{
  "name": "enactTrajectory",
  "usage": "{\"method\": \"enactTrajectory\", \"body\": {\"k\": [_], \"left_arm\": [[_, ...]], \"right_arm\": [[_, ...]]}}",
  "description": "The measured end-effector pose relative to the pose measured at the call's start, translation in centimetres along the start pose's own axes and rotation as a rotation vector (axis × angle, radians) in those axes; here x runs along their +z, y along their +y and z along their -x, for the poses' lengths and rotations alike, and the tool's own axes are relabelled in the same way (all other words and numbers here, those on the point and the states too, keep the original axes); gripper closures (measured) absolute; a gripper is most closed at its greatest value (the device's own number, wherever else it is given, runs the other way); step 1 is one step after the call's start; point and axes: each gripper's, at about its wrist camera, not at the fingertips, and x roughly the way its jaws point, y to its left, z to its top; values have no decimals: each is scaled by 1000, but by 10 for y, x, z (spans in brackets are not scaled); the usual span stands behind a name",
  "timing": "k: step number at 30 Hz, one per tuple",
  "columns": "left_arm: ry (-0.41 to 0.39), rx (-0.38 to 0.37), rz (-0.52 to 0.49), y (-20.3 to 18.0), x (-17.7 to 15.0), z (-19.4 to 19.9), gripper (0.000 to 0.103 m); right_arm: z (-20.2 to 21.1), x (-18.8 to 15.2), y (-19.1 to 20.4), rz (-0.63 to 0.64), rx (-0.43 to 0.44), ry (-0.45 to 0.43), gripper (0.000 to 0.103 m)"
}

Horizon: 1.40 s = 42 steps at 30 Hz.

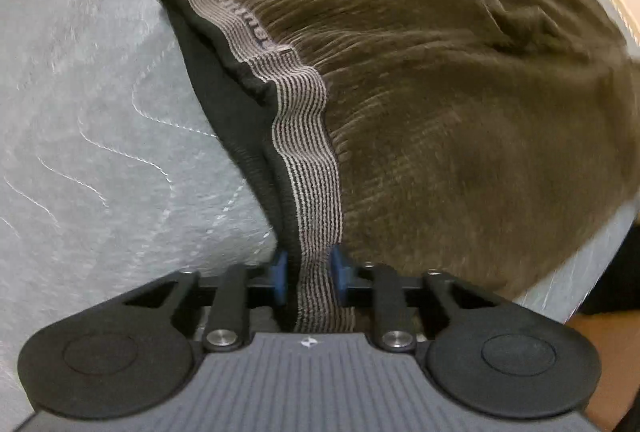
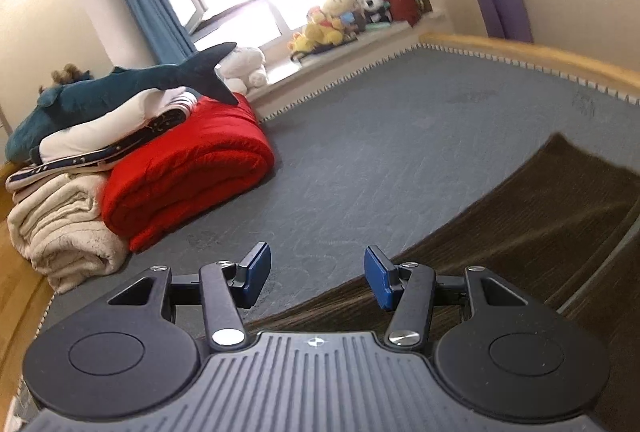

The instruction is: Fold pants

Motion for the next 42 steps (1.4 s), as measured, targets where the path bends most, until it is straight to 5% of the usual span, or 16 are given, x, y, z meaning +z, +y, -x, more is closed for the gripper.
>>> {"method": "enactTrajectory", "body": {"k": [2, 5, 6, 11, 12, 13, 14, 15, 22, 25, 30, 35, 39, 42], "left_arm": [[4, 83, -65, -2, -9, 9, 100], [139, 393, -274, -5, -36, -16, 103], [150, 397, -299, -3, -42, -20, 103], [-194, 81, 38, 26, -23, 47, 98], [-217, 37, 37, 23, -21, 50, 84], [-203, 8, 33, 17, -18, 48, 71], [-178, -9, 26, 13, -16, 42, 47], [-159, -13, 11, 7, -14, 35, 41], [-64, -16, 94, 16, -1, -11, 41], [-38, -20, 63, 15, -4, -21, 47], [-67, -26, -30, 7, -11, -8, 92], [-100, -89, 11, 22, -24, 18, 95], [-6, 74, -147, 2, -41, -4, 102], [-122, 78, -111, 4, -34, 16, 99]], "right_arm": [[19, 6, -6, 16, -15, -26, 48], [49, 7, -20, 41, -33, -66, 48], [57, 4, -26, 48, -49, -75, 48], [67, -19, -50, 23, -157, -13, 48], [67, -21, -53, 18, -152, -3, 48], [66, -22, -54, 27, -154, 5, 48], [65, -23, -54, 46, -165, 13, 48], [64, -24, -55, 61, -175, 19, 48], [62, -21, -70, -18, -199, 23, 48], [64, -16, -67, 25, -155, 31, 48], [74, -11, -64, 132, -121, 9, 49], [76, -14, -76, 65, -159, 16, 49], [76, -15, -82, 44, -174, 3, 49], [72, -16, -87, 21, -188, 18, 49]]}}
